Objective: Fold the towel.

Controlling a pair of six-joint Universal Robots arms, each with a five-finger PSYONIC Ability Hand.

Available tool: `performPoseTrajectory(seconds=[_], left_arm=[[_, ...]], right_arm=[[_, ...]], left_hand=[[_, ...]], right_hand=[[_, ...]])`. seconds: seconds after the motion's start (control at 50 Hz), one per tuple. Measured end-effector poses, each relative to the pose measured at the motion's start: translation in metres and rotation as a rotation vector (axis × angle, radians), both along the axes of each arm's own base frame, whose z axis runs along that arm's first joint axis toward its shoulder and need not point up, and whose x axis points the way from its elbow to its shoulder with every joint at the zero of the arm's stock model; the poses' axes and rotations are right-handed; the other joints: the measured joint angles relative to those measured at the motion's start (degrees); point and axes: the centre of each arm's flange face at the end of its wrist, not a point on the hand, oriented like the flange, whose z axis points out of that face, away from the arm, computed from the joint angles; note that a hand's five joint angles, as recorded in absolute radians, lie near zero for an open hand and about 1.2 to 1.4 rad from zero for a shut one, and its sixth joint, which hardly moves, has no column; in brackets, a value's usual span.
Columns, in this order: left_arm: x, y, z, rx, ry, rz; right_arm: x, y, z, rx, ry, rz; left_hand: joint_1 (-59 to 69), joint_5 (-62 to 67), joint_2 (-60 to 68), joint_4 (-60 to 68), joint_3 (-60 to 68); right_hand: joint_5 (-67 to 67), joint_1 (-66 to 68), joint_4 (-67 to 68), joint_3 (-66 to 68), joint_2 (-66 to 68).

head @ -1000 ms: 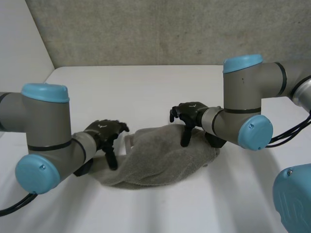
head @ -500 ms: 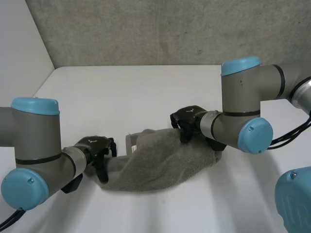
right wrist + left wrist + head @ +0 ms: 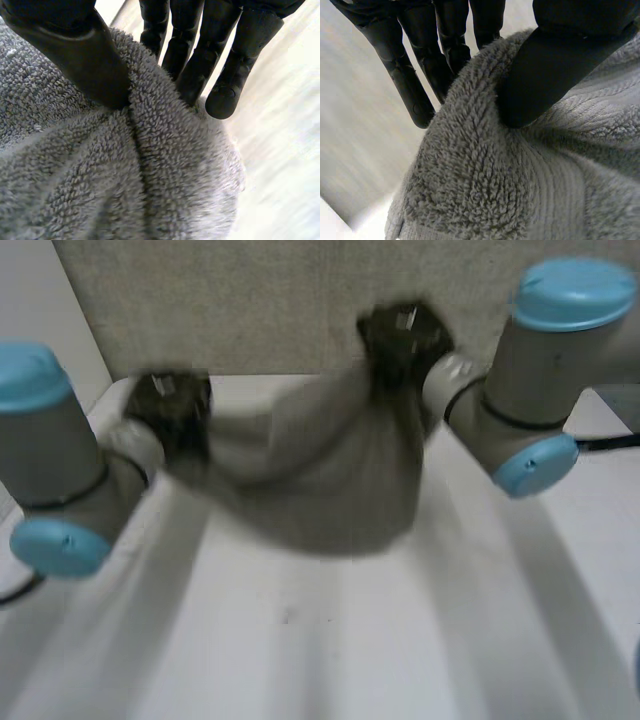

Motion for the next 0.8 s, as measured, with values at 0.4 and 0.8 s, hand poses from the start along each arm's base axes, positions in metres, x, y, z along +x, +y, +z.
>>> performPoseTrajectory(seconds=[0.4,0.8], left_arm=[[0.008,-0.004,-0.016,-0.029,0.262,0.028],[0.038,0.04,-0.106,0.242,-0.01,0.058]], right_arm=[[-0.031,0.029,-0.042,-0.071,-0.014,0.03],[-0.068,0.083,-0.152,0.271,0.37,0.05]], left_hand=[[0.49,0.29,0.06,0.05,0.04],[0.5,0.3,0.07,0.06,0.06]], right_hand=[[0.01,0.0,0.0,0.56,0.61],[0.0,0.01,0.0,0.56,0.61]])
